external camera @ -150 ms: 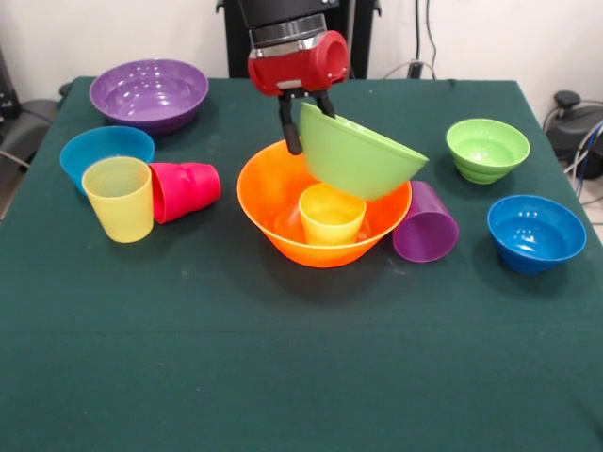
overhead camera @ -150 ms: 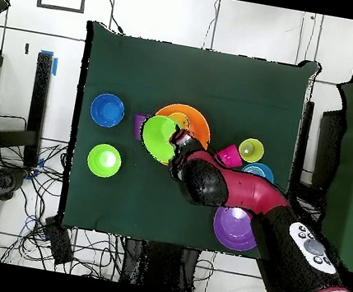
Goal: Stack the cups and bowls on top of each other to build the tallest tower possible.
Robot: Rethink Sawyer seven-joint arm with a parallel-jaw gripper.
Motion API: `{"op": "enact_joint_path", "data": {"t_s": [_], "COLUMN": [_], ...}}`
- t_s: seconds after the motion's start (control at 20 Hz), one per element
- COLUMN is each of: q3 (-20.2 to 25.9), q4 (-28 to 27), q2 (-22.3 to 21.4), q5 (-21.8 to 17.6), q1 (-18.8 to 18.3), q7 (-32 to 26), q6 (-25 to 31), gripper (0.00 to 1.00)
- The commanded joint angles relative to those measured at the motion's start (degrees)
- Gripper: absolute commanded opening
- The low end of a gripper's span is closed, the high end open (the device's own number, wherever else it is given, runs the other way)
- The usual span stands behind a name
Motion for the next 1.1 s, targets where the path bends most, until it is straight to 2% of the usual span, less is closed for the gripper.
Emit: {"op": "enact_joint_path", "data": {"t_s": [0.05,1.1], "q3": [2.19,6.84], "q4": [-5.28,-8.91], "q2": [1.38,2.08], "q5": [1.77,3.42], "q1": [0.65,-3.86], "q7": [-0.72,-4.33], "q6": [7.58,15.67], "gripper": [1.0,1.0]}}
